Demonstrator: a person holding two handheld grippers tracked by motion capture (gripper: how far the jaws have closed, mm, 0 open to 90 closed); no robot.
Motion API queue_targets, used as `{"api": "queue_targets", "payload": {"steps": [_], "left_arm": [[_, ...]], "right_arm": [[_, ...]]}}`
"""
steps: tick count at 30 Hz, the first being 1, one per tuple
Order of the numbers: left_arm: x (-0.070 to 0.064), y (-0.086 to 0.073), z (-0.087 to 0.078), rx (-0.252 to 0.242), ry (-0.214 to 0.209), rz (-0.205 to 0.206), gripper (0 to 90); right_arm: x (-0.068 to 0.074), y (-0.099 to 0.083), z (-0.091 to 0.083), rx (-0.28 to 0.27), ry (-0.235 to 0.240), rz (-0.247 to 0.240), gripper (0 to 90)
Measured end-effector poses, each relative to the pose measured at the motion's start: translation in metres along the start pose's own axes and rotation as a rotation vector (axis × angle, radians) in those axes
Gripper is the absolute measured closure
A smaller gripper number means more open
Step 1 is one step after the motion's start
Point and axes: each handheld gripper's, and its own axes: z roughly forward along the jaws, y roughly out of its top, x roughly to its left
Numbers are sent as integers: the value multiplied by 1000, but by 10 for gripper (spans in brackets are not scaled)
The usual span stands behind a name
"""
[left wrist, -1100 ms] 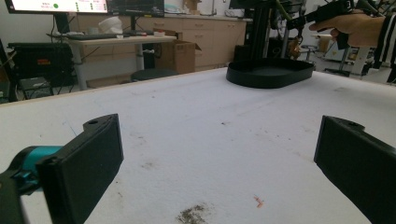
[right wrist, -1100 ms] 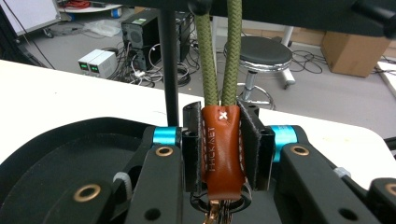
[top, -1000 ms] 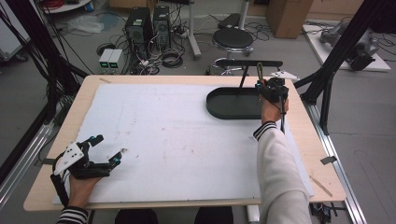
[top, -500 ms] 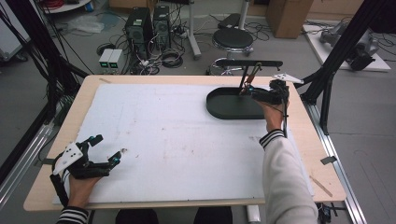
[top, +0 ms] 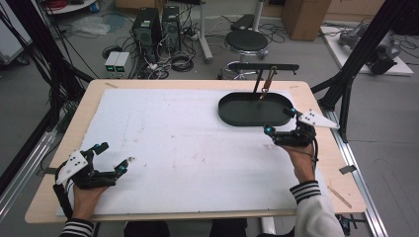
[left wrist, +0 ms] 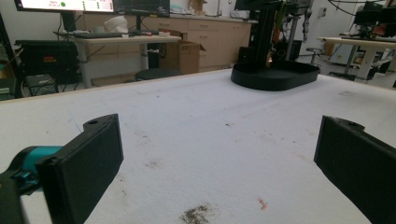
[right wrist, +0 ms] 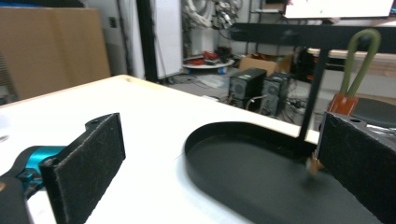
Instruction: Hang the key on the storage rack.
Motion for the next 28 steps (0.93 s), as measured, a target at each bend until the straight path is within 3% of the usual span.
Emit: {"api": "queue_targets", "payload": {"steps": [4,11,15,18,24,28], "left_arm": [[0,0,0,3,1,5,17],[-2,0,1,6,5,14,18],[-2,0,1,10,8,20,18],[-2,0,0,7,8,24,18],[-2,-1,-1,-11,12,19,18],[-2,-2,-4,-43,9,16,18]], "right_arm": [[11,-22,-16,-33,19,7,3],[26,-51,-30,-58,7,-35,3],[31,-66,-36,-78,-12,-27,3],[30,-77,-37,-82,-53,-12,3],[31,-81,-39,-104,-62,10,4],[32,-81,-39,-95,-63,-14,4]]}}
